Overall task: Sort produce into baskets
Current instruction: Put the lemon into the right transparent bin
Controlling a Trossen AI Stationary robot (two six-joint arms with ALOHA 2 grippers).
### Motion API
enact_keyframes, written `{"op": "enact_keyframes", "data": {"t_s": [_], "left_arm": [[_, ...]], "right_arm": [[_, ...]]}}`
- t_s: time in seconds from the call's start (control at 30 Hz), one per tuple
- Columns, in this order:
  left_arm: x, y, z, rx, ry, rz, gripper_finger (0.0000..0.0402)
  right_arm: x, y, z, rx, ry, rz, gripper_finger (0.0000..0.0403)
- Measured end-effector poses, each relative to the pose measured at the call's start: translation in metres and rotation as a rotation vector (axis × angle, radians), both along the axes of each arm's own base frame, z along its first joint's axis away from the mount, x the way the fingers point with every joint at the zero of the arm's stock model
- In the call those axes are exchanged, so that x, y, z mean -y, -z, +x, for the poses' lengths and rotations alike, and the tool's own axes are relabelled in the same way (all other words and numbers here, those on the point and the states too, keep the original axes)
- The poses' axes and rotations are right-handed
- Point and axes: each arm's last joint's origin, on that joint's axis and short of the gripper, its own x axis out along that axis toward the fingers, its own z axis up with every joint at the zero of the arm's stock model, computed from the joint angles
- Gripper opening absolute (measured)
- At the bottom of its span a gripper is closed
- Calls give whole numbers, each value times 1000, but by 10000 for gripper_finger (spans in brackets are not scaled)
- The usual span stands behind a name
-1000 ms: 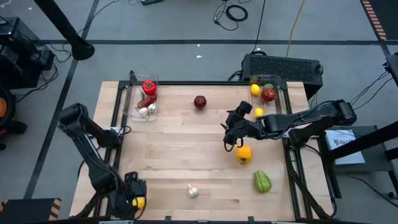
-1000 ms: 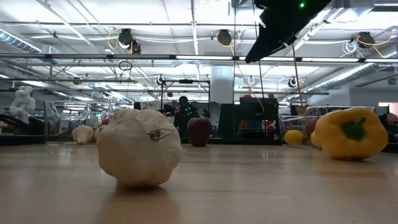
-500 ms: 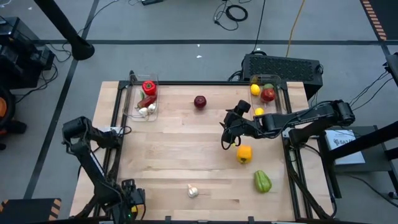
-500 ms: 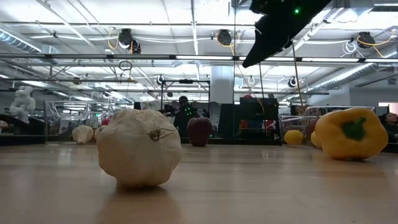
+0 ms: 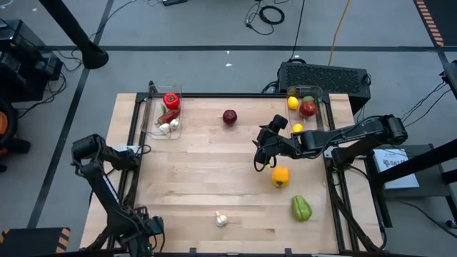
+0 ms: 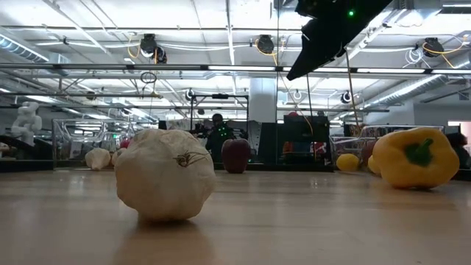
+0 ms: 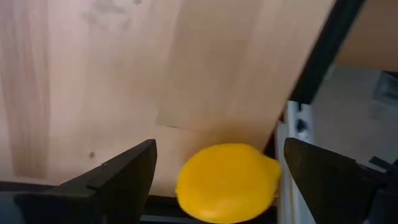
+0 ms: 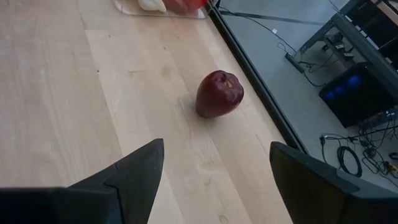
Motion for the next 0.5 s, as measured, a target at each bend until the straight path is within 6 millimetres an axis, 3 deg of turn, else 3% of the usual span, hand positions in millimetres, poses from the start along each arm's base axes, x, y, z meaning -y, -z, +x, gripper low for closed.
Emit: {"op": "enact_keyframes", "data": {"t_s": [0.27,0.5], "left_arm": [[2,-24,1,-9,63,44,357],[10,-37,-8,44,367,14,357]], "right_arm": [[0,-1,1,-2,-10,-11,283],[0,-1,1,-12,-20,-22,283]]}}
